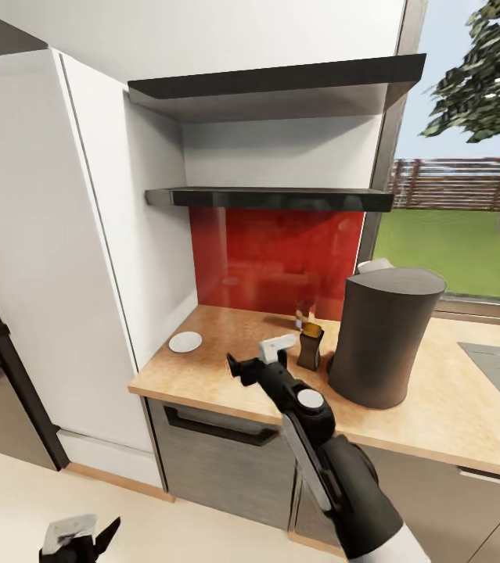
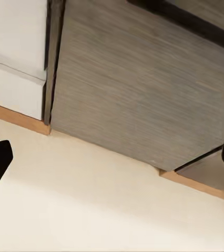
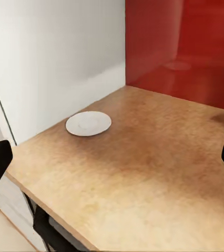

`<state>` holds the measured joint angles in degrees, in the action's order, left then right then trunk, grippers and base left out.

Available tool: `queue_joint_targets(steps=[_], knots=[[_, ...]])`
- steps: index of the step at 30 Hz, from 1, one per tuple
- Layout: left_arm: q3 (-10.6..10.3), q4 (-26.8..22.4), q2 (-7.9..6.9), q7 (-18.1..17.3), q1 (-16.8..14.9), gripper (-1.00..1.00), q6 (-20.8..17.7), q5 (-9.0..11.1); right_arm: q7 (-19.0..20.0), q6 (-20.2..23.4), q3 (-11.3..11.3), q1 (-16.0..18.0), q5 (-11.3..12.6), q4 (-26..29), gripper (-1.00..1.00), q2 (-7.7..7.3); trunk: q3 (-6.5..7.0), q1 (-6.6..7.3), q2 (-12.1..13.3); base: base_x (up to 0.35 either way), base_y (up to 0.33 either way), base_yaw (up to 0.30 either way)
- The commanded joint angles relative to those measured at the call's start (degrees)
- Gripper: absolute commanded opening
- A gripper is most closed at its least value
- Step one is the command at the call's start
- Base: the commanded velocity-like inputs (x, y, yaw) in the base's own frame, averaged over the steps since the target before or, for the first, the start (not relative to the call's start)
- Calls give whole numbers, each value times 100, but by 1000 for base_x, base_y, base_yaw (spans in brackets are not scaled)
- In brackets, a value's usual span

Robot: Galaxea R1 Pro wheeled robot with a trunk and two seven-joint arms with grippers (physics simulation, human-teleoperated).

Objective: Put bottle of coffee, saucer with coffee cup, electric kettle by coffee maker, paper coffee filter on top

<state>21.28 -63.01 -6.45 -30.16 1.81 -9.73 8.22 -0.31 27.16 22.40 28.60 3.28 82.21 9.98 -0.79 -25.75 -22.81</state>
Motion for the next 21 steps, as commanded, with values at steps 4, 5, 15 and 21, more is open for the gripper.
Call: queue_joint_targets(steps=[4, 5, 15, 21], knots=[[-29, -342, 17, -206, -213, 100, -651, 422, -4, 596, -398, 605, 256, -434, 100, 1, -10, -3, -10, 0, 0, 0], [-36, -362, 28, -217, -247, 100, -706, 444, -2, 674, -469, 655, 269, -502, 100, 1, -10, -3, -10, 0, 0, 0], [-323, -448, 70, -792, -480, 100, -946, 896, 15, 1139, -791, 852, 303, -1068, 100, 1, -10, -3, -10, 0, 0, 0], [-305, -440, 22, -1125, -446, 100, -1129, 1726, 41, 1140, -827, 857, 340, -1061, 100, 1, -10, -3, -10, 0, 0, 0]])
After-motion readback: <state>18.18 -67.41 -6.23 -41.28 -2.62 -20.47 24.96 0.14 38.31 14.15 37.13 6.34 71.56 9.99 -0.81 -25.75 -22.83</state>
